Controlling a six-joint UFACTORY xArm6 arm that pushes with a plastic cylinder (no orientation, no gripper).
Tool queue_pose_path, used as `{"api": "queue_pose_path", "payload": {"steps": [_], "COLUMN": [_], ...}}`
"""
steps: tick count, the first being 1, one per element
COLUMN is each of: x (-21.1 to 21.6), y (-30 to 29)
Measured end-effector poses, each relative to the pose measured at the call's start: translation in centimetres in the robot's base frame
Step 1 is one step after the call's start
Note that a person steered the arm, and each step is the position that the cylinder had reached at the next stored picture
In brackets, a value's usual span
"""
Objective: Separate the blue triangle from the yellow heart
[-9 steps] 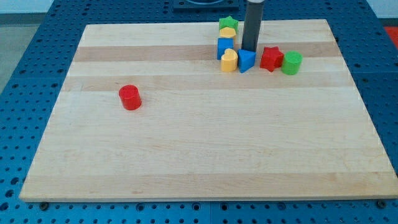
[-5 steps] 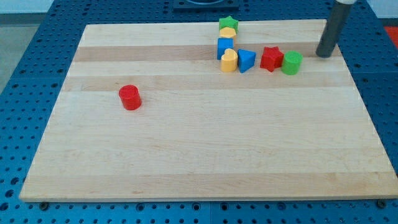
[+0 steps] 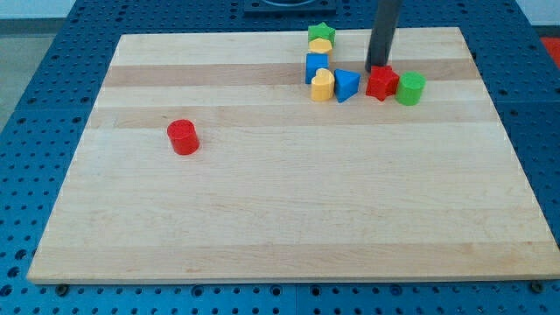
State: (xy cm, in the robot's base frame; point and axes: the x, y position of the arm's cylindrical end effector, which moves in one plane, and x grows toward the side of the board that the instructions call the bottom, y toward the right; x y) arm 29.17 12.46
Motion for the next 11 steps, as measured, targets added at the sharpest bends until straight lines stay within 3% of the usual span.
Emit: {"api": "queue_pose_path", "payload": {"steps": [3,6,11], "x": [2.3,-0.4,1.6], "y": [-1.6,-2.3,-4.9]}}
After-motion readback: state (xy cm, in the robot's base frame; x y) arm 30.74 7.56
